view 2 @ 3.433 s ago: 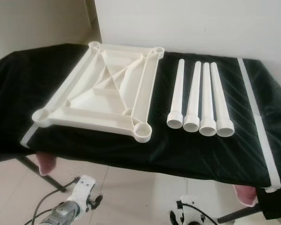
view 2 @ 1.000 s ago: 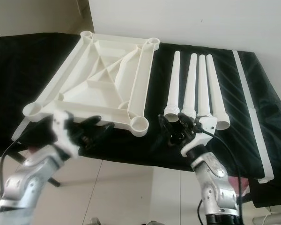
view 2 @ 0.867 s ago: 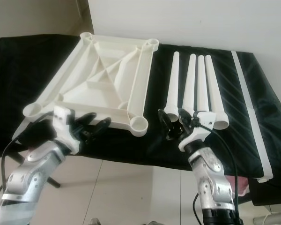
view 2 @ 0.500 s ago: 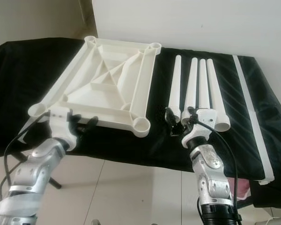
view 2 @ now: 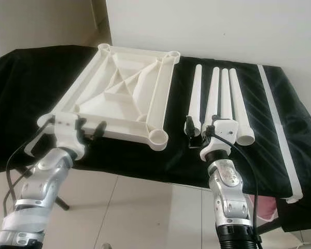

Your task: Building children table

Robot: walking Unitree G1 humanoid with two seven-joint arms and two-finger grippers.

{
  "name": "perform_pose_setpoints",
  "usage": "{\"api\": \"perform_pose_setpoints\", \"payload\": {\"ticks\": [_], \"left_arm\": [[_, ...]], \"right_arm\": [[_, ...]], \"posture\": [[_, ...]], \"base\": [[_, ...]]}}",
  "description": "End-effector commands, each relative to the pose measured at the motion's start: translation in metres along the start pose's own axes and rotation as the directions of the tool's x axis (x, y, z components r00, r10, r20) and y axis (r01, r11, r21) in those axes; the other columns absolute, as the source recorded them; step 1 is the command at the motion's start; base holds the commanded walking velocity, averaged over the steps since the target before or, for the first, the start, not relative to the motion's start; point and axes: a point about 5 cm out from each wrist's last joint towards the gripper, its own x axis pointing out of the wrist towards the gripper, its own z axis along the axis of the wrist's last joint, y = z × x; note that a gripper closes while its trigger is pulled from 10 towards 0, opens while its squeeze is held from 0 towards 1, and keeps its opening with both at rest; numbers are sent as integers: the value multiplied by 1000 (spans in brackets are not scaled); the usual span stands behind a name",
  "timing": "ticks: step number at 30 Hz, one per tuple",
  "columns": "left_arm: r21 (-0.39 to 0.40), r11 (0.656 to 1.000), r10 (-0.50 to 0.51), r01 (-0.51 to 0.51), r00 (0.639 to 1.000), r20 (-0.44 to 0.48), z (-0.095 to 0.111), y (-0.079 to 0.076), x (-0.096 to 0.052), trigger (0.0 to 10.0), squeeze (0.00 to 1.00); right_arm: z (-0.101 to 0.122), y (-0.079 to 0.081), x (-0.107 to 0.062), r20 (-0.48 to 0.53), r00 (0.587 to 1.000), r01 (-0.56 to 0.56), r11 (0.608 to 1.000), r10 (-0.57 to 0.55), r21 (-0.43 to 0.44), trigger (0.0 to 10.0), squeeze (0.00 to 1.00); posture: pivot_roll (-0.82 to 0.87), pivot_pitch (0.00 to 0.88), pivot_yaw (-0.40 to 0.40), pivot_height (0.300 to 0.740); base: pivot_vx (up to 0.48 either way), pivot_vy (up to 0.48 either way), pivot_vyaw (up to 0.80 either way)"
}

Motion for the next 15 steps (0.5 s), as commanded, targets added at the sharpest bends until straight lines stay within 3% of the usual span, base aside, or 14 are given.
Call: {"api": "perform_pose_setpoints", "payload": {"ticks": [1,6,9,15], "left_arm": [[12,999,50,-50,999,-6,-3,1,1,10000,0],[18,998,67,-67,998,-3,-3,4,2,10000,0],[-30,996,86,-86,996,12,-1,9,3,10000,0],[-42,994,106,-106,994,9,0,15,4,10000,0]], "right_arm": [[-3,0,0,-9,1000,2,1000,-2,1,10000,0],[-3,-1,0,-14,1000,2,1000,-3,-21,10000,0],[-5,-1,0,-16,1000,-5,999,4,-43,10000,0],[-5,-1,0,-16,1000,-8,998,7,-57,10000,0]], "posture": [[10,28,-32,740],[12,31,-35,740],[13,34,-35,740],[13,37,-32,740]], "base": [[0,0,0],[0,0,0],[0,0,0],[0,0,0]]}}
